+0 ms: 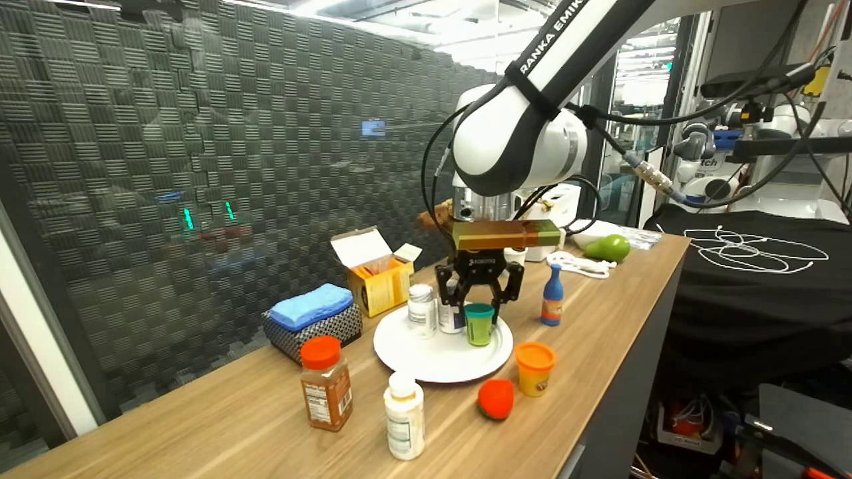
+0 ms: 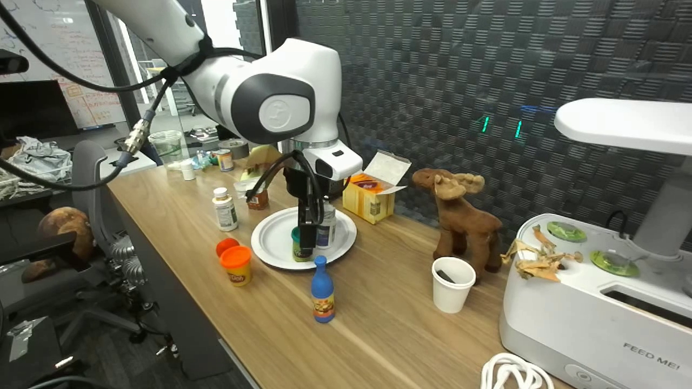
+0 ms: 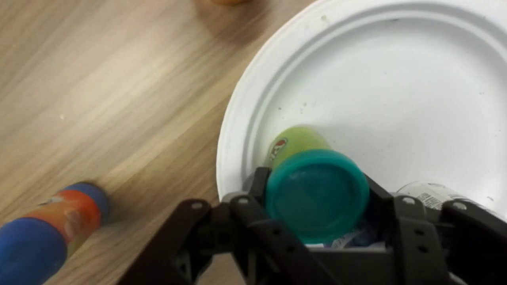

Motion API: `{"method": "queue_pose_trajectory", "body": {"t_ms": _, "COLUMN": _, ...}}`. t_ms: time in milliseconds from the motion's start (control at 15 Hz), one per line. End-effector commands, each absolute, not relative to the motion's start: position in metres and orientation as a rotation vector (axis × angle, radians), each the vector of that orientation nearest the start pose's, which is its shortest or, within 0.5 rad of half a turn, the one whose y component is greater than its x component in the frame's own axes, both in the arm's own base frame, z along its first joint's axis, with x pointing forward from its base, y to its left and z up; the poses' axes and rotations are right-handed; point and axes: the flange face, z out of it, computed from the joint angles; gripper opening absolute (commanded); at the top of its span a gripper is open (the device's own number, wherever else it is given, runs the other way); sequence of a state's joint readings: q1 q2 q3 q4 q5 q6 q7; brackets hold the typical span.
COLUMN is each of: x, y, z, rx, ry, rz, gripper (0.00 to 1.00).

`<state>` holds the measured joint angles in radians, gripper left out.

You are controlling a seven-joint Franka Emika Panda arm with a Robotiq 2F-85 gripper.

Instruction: Put all the objects surrounding the plate on the plate.

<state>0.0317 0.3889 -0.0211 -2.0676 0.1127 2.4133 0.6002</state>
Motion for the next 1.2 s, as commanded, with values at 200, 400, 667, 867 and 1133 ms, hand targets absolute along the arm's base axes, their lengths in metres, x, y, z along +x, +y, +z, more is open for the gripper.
{"method": "queue_pose_trajectory", "body": {"t_ms": 200, "x": 0.594, "y": 0.014, "z": 0.245, "rx": -2.955, "ry": 0.961, "rz": 0.075, "gripper": 0.81}}
{"method": "queue_pose_trajectory", "body": {"t_ms": 400, "x": 0.589, "y": 0.022, "z": 0.252, "rx": -2.962, "ry": 0.927, "rz": 0.053, "gripper": 1.00}}
{"method": "queue_pose_trajectory", "body": {"t_ms": 667, "x": 0.582, "y": 0.035, "z": 0.267, "rx": -2.965, "ry": 0.872, "rz": -0.008, "gripper": 1.00}}
{"method": "queue_pose_trajectory", "body": {"t_ms": 867, "x": 0.572, "y": 0.044, "z": 0.285, "rx": -2.965, "ry": 0.849, "rz": -0.056, "gripper": 1.00}}
{"method": "queue_pose_trajectory", "body": {"t_ms": 1133, "x": 0.549, "y": 0.046, "z": 0.316, "rx": -2.961, "ry": 0.880, "rz": -0.147, "gripper": 1.00}}
